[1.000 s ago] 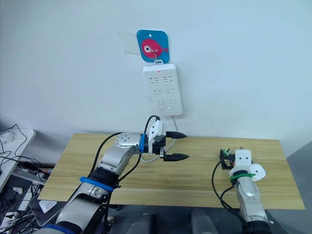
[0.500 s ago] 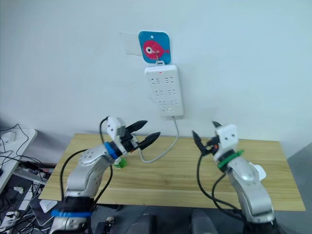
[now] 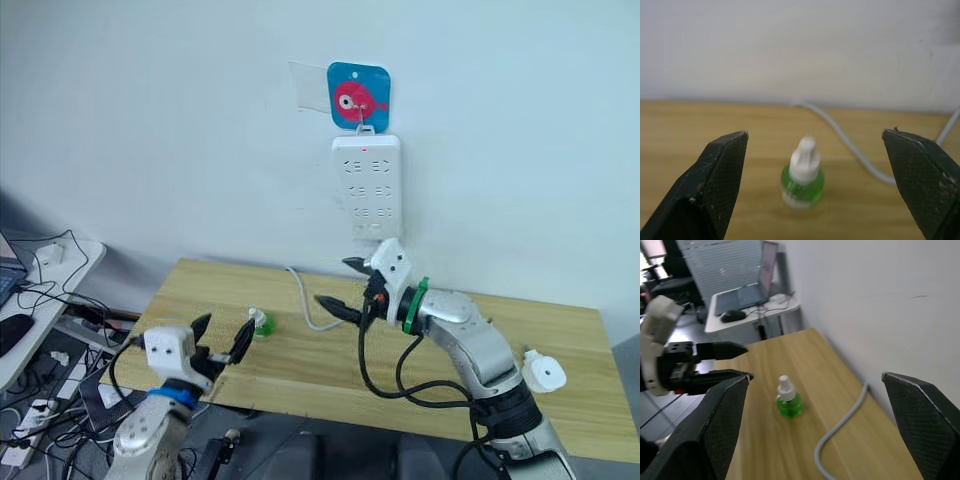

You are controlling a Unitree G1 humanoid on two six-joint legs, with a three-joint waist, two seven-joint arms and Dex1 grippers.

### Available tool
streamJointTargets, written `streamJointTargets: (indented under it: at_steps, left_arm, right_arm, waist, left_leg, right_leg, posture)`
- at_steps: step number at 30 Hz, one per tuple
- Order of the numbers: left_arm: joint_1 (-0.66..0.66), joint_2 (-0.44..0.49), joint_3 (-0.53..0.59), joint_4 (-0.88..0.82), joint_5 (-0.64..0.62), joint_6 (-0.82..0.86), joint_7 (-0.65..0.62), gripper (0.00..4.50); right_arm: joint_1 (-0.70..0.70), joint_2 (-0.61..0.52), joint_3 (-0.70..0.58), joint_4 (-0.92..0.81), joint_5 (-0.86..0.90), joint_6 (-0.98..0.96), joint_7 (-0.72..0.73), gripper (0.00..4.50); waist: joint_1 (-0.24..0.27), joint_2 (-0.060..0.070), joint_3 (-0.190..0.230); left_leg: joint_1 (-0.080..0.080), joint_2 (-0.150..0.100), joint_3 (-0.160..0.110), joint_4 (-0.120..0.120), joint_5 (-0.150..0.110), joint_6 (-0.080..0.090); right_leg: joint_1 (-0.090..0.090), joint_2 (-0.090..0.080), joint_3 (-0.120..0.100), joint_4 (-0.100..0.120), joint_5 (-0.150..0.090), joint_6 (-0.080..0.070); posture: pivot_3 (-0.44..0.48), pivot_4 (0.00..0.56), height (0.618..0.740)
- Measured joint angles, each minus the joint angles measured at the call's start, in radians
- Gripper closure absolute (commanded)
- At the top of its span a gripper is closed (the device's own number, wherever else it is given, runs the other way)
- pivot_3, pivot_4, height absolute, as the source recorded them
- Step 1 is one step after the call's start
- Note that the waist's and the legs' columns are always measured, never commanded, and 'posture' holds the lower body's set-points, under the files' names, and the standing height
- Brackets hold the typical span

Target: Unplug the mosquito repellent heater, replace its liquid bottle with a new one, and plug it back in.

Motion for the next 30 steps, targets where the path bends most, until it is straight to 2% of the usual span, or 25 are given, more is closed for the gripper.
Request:
streamJointTargets:
  at_steps: [6,14,26,30]
  left_arm:
    - [-0.066,-0.027,0.001,0.254,0.016,-0.125,0.013,0.00]
    - [-0.267,-0.026,-0.002,0.590,0.026,-0.295,0.006,0.00]
    - [-0.462,-0.023,-0.025,0.932,0.099,-0.488,0.023,0.00]
    - [-0.490,-0.015,-0.034,1.002,0.120,-0.532,0.048,0.00]
  right_arm:
    - [-0.030,-0.008,0.053,0.048,-0.040,-0.009,0.065,0.04]
    - [-0.032,-0.031,0.085,0.059,-0.077,-0.019,0.109,0.04]
    - [-0.036,-0.030,0.055,0.041,-0.077,0.041,0.082,0.04]
    - [-0.042,0.007,0.016,0.021,-0.046,0.097,0.048,0.04]
  waist:
    - [0.001,-0.007,0.005]
    - [-0.002,-0.012,0.008]
    - [-0.005,-0.013,0.009]
    - [-0.007,-0.013,0.009]
  left_leg:
    - [0.000,0.000,-0.001,0.000,0.000,0.000]
    - [0.000,0.000,-0.002,0.000,0.000,0.000]
    - [0.000,0.000,-0.002,0.000,0.000,0.000]
    - [0.000,0.000,-0.002,0.000,0.000,0.000]
  right_leg:
    - [0.001,0.000,-0.002,0.000,0.000,0.000]
    - [0.001,0.000,-0.002,0.000,0.000,0.000]
    - [0.001,0.001,-0.003,0.001,0.000,0.000]
    - [0.001,0.001,-0.003,0.001,0.000,0.000]
  posture:
    - [0.216,0.207,0.740]
    - [0.174,0.212,0.740]
    - [0.141,0.209,0.740]
    - [0.123,0.207,0.740]
